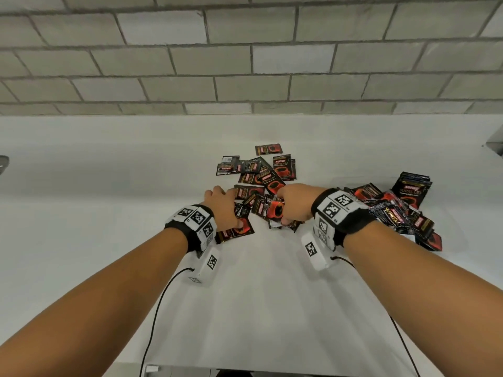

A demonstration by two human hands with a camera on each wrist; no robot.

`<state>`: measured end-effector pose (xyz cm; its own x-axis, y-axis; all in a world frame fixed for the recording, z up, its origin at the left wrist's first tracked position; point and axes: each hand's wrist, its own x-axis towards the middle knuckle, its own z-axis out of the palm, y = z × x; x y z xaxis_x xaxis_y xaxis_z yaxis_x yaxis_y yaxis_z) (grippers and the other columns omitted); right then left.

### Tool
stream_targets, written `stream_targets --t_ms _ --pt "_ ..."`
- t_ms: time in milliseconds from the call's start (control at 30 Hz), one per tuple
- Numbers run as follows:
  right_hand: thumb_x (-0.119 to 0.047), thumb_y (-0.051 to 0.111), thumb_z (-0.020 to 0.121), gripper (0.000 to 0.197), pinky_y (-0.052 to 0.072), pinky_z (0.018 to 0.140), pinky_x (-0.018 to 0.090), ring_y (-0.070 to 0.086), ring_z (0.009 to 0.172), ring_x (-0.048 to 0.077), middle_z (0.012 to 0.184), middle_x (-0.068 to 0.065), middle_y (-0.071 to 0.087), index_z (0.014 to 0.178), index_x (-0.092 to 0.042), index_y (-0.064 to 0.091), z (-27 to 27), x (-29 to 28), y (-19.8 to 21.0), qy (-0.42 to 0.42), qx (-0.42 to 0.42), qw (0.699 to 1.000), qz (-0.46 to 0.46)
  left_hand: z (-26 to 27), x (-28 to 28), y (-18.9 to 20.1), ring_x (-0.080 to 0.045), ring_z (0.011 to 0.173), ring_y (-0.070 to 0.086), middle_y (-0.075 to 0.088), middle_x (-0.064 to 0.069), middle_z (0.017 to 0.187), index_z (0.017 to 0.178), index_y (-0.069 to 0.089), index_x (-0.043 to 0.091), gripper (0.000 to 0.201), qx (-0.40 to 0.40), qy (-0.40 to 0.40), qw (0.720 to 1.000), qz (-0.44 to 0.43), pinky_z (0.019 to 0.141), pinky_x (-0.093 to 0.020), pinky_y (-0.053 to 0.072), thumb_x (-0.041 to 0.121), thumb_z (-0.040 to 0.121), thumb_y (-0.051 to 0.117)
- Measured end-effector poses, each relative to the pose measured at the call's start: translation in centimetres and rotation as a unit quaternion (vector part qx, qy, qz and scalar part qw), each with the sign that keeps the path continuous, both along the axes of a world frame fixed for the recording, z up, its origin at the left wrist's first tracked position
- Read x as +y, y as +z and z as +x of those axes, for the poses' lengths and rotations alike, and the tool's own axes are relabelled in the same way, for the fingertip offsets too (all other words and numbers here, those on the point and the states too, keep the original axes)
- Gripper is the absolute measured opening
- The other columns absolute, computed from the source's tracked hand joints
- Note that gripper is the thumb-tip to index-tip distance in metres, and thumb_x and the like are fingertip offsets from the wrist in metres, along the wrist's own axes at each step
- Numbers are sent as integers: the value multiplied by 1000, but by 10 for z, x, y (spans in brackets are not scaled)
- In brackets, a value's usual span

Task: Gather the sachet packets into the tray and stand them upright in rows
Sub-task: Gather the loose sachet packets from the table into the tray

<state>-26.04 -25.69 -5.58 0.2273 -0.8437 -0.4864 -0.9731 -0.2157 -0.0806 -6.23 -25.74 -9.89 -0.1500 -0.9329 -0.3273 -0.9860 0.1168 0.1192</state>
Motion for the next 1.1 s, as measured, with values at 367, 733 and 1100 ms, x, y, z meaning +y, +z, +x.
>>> stream_targets --t_ms 367,733,1100 --pt "-36 81 79 64 56 82 34 63 99 23 116 8 64 130 -9 54 34 -18 -5 6 -12 1000 -18 5 5 4 -28 115 60 61 -12 127 136 46 6 79 54 58 996 46 93 -39 54 31 74 88" --pt "-27 63 93 30 47 65 27 61 85 23 100 10 67 111 -4 65 22 0 2 -30 -86 996 -11 -1 1 4 -24 104 56 52 -9 128 133 56 13 70 69 27 997 28 83 -30 49 17 70 88" --pt "-35 71 91 49 39 67 32 55 92 25 107 8 60 128 -10 50 -134 42 69 -205 -160 946 -195 -2 -4 -1 -30 106 57 36 -9 132 140 45 20 77 24 -1 998 54 84 -36 54 25 74 84"
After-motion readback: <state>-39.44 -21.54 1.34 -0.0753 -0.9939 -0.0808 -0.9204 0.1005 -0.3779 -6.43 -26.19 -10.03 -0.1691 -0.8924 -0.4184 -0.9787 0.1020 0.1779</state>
